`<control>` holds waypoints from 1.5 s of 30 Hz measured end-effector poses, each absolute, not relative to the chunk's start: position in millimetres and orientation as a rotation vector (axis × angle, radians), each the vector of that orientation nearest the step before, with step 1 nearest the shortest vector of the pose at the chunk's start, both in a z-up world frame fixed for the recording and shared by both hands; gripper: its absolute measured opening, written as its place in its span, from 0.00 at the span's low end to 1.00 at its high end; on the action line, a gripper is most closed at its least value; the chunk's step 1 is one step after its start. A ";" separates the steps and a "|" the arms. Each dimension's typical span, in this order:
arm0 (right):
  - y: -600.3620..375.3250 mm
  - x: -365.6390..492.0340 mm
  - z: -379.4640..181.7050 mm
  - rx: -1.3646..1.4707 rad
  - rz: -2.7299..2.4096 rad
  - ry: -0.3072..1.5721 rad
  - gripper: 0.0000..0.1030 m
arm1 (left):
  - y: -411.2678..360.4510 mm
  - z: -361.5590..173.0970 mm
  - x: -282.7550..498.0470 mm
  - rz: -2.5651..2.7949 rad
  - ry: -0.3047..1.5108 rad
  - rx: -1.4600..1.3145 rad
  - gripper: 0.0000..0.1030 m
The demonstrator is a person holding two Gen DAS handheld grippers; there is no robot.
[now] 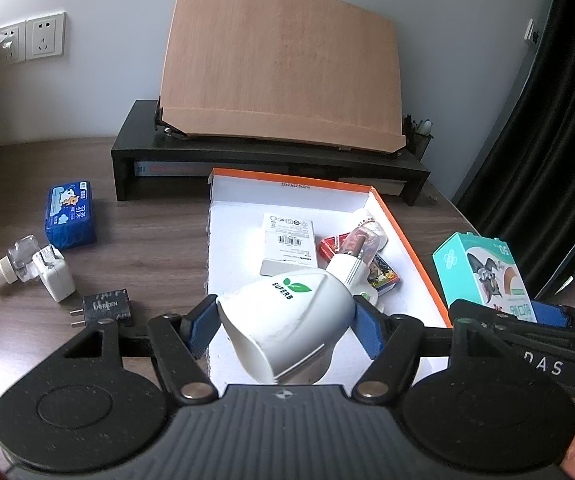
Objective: Organize rigid objects
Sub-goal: 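Carry the white repeller and teal bandage box with both tools over the orange-rimmed box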
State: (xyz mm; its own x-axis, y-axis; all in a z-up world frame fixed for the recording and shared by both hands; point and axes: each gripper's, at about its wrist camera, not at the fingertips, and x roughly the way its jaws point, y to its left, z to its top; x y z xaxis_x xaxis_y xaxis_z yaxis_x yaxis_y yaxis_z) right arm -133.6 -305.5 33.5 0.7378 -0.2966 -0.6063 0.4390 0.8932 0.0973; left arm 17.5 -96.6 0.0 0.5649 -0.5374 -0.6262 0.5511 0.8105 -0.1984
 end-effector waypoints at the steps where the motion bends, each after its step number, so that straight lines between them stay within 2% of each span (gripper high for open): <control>1: -305.3 -133.1 33.3 0.242 -0.407 0.621 0.81 | -96.6 0.1 17.5 -0.640 0.729 0.021 0.69; 45: -306.3 -128.6 33.4 0.238 -0.390 0.633 0.81 | -94.0 -0.8 21.1 -0.631 0.749 0.020 0.69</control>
State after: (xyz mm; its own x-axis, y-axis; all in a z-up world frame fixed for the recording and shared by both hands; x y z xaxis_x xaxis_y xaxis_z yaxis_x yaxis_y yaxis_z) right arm -128.6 -306.3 33.4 0.7370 -0.2801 -0.6152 0.4235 0.9006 0.0974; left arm 21.1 -94.0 -0.8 0.5575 -0.5281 -0.6405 0.5417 0.8161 -0.2014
